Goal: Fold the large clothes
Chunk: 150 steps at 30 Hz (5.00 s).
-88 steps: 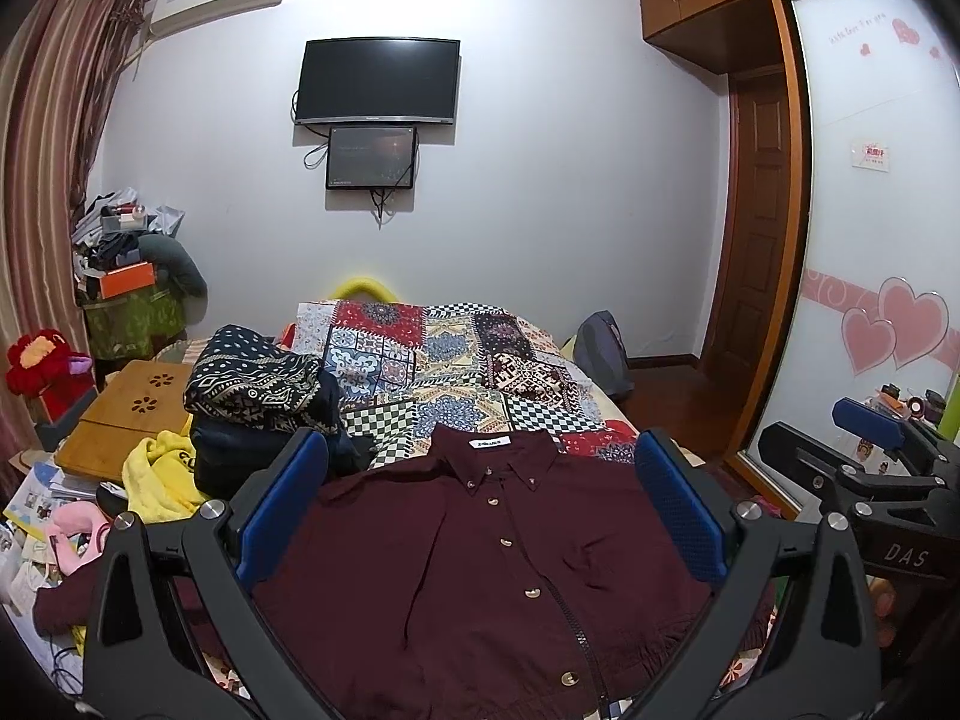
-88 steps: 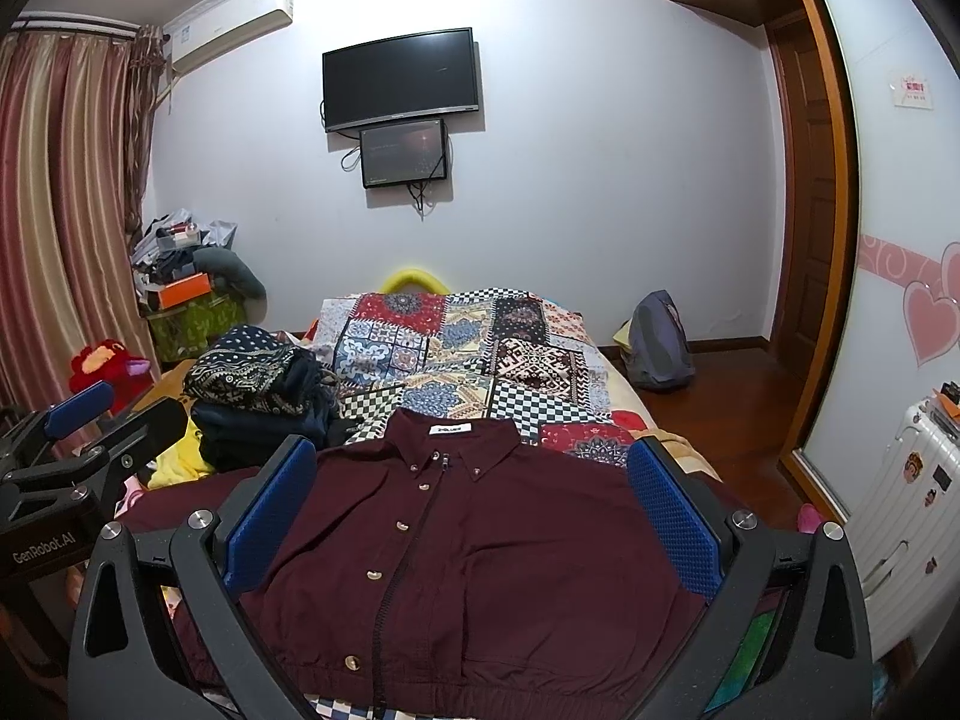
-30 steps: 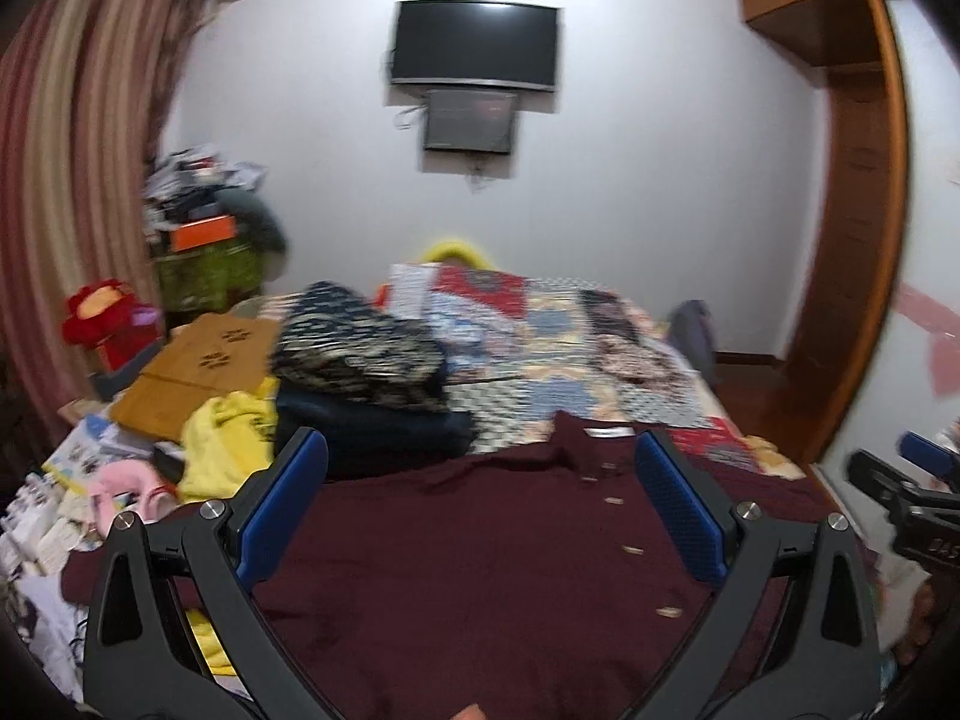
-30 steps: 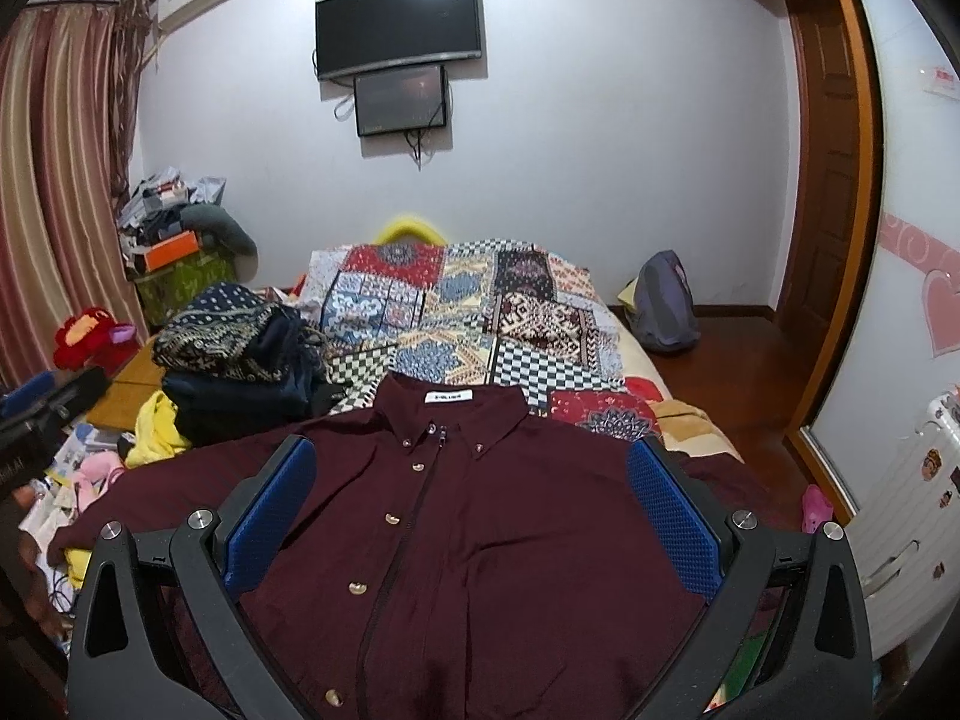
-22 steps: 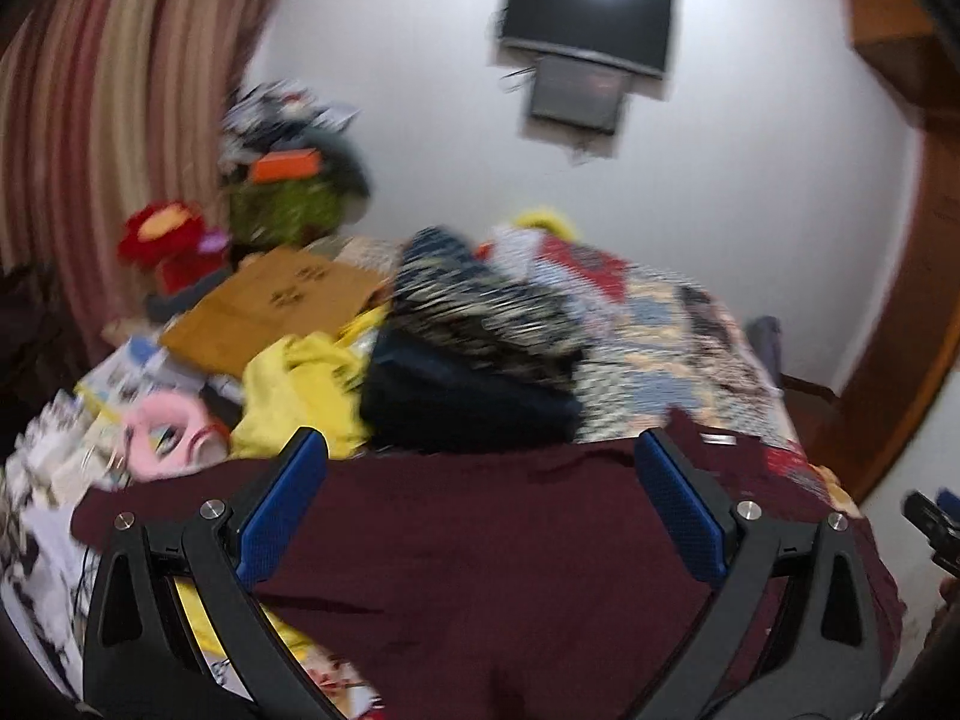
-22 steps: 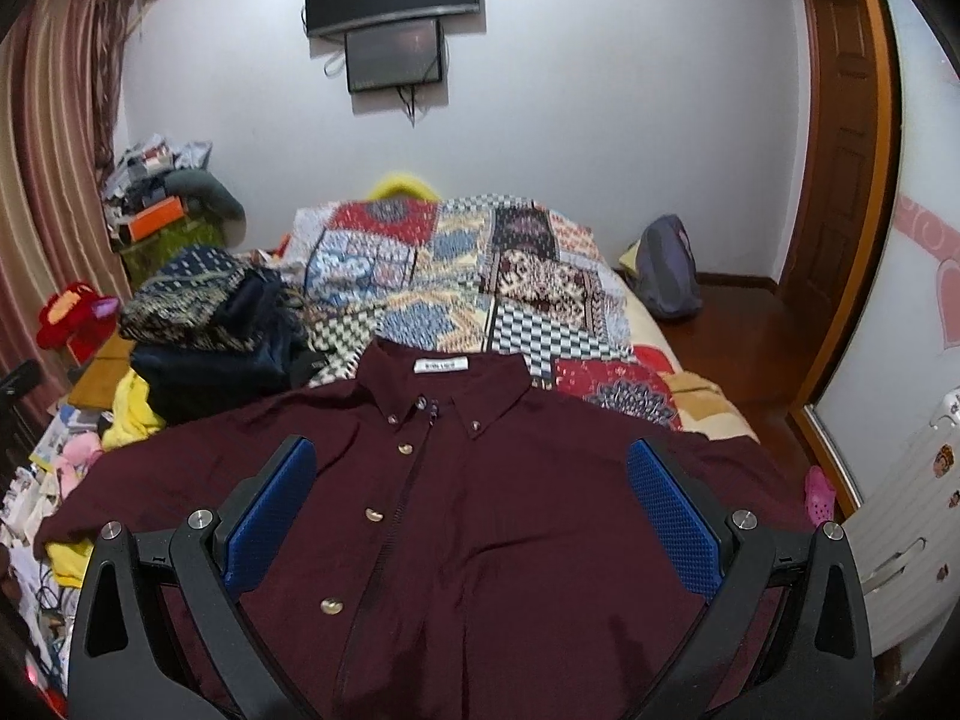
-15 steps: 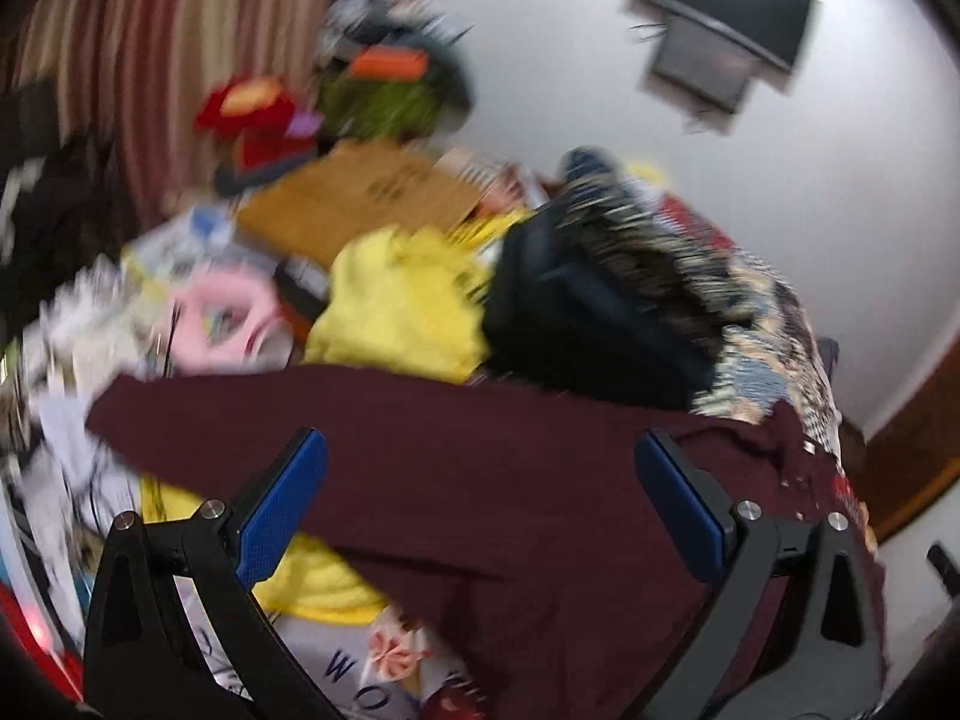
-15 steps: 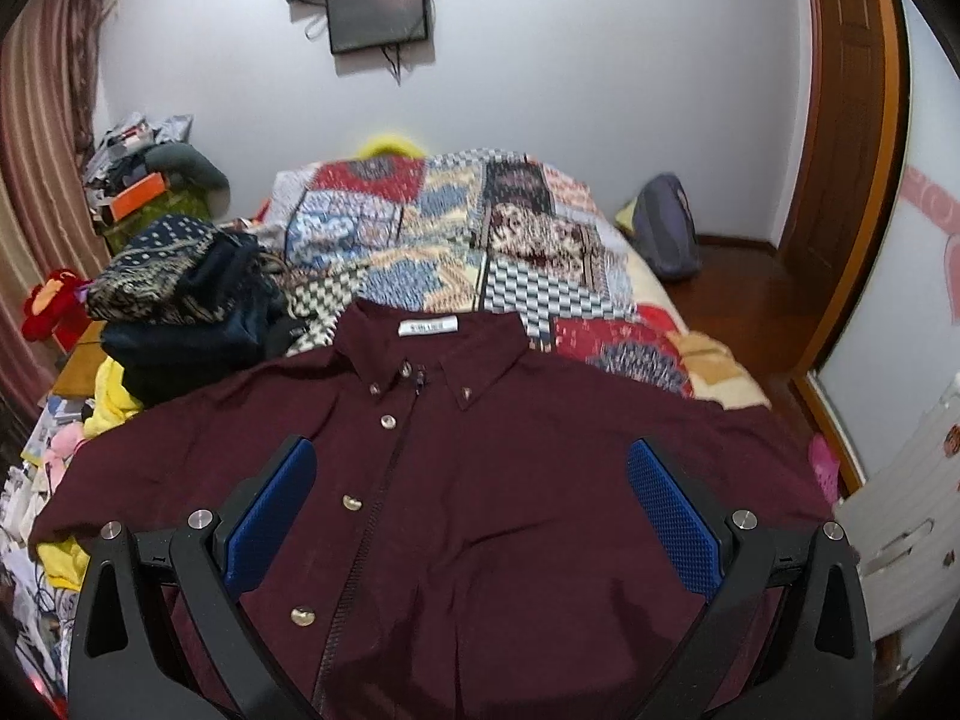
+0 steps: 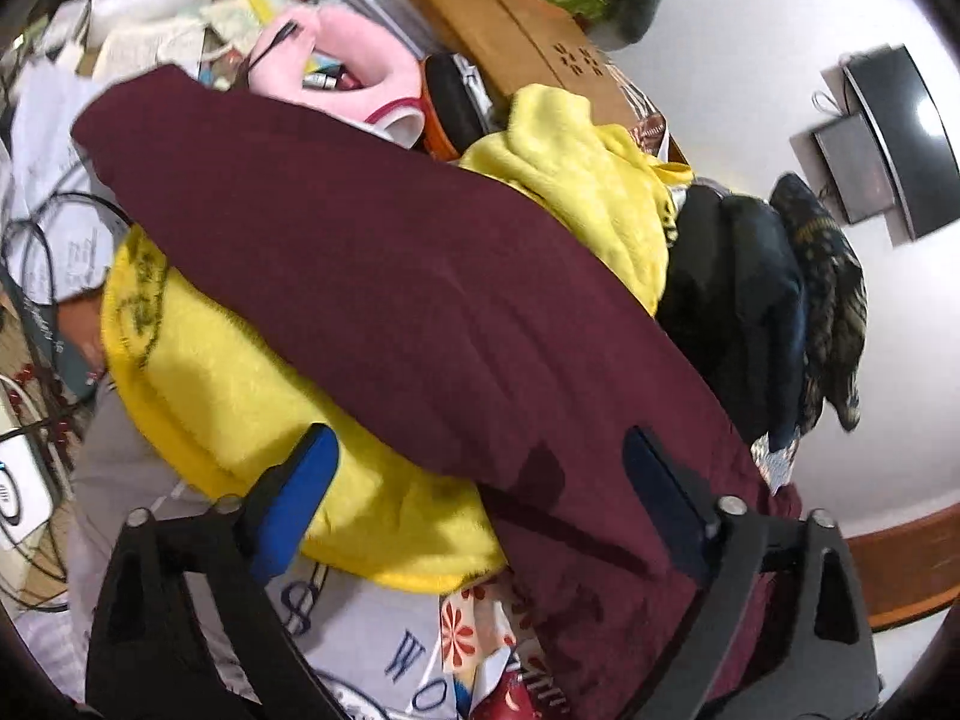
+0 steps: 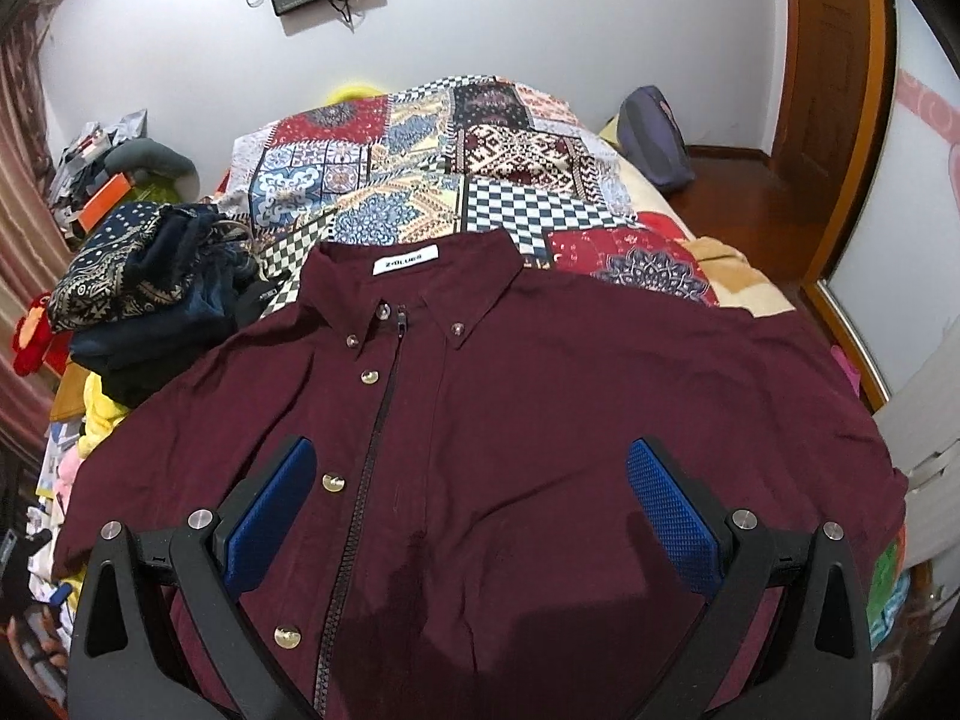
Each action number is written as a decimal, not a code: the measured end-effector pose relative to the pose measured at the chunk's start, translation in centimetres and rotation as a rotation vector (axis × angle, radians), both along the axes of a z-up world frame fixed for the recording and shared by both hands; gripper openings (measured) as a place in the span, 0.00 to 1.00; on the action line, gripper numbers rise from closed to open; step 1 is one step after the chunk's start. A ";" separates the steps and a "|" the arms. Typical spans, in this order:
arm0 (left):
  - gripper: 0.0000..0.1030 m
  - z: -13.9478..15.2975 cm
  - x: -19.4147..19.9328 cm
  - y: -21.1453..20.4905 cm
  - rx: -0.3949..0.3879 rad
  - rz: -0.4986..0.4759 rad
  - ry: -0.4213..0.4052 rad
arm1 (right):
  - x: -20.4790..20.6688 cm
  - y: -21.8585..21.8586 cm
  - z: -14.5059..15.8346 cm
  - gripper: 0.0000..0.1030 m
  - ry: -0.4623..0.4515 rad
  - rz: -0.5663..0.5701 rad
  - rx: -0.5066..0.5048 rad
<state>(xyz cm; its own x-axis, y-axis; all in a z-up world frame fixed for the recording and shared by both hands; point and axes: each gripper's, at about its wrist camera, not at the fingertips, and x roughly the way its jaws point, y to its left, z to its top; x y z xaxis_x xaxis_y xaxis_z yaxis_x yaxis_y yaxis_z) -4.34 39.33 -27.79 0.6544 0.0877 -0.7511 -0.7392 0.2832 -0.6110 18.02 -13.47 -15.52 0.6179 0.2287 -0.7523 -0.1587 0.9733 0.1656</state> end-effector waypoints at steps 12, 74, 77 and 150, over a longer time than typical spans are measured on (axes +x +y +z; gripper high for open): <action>0.48 -1.3 1.8 1.8 0.035 0.096 0.136 | 0.3 0.2 -0.3 1.00 0.016 -0.002 -0.024; 0.73 19.7 20.6 -25.7 0.668 -0.881 -0.064 | -1.5 -2.4 1.0 1.00 -0.092 0.071 -0.067; 0.81 20.1 19.4 -21.7 0.714 -0.795 -0.011 | -1.5 -0.8 1.4 1.00 -0.106 0.100 -0.069; 0.68 22.4 30.6 -48.6 0.872 -1.411 -0.145 | 0.2 -10.5 0.3 1.00 -0.097 -0.049 -0.113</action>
<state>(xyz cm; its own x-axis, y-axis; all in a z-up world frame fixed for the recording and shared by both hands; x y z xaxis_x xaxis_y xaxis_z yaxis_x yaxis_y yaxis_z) 26.25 -9.23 -5.39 0.6340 -0.2617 -0.7277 0.4223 0.9054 0.0424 18.26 -24.00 -15.20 0.6970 0.1135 -0.7080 -0.1203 0.9919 0.0406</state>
